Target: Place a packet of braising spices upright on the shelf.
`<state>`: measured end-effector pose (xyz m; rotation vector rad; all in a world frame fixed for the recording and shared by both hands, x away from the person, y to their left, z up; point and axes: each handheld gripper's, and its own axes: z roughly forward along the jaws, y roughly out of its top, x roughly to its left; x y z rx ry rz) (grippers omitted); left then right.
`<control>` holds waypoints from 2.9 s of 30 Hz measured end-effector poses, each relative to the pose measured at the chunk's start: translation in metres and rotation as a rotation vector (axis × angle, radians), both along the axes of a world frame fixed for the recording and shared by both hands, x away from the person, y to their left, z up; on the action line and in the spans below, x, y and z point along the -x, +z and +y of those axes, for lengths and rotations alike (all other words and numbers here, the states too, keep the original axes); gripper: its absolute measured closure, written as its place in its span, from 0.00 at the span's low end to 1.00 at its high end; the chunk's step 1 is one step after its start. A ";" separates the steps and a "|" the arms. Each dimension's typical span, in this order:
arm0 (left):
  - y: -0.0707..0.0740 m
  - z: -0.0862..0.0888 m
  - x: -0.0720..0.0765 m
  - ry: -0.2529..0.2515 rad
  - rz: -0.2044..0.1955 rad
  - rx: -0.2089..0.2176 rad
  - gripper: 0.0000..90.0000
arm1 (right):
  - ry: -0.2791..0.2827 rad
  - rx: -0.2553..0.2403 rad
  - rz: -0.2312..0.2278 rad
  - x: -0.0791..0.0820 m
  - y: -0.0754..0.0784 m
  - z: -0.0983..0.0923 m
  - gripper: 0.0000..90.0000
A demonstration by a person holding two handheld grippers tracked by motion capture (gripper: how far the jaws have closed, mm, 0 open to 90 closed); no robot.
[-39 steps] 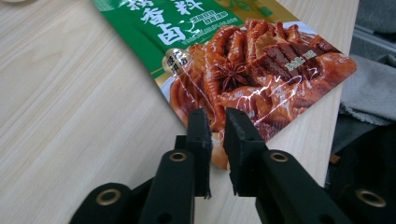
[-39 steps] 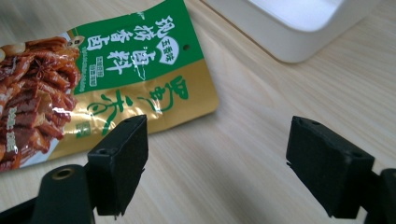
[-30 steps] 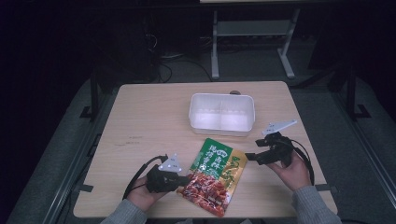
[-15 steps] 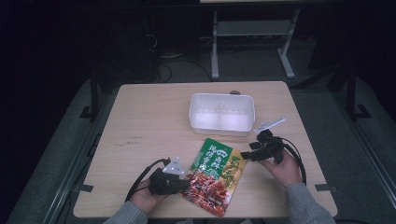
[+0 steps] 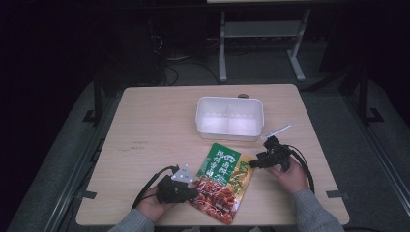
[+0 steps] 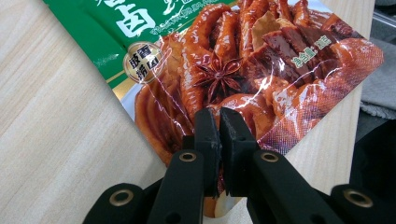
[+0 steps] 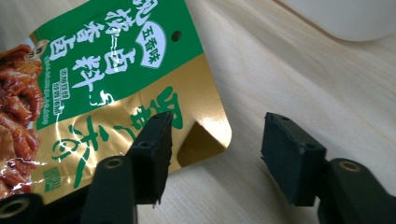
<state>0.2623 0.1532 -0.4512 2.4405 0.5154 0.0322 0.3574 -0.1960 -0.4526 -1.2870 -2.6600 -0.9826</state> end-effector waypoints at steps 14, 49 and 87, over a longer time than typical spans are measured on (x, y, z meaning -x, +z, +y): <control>-0.002 -0.001 0.000 0.000 -0.001 -0.007 0.95 | 0.056 -0.043 -0.007 0.004 0.004 0.007 0.59; -0.002 -0.001 -0.001 0.008 0.004 -0.003 0.94 | 0.107 -0.071 0.034 0.007 0.004 0.017 0.79; 0.001 0.002 0.000 0.020 -0.006 -0.005 0.88 | 0.115 -0.039 0.055 0.007 0.001 0.026 1.00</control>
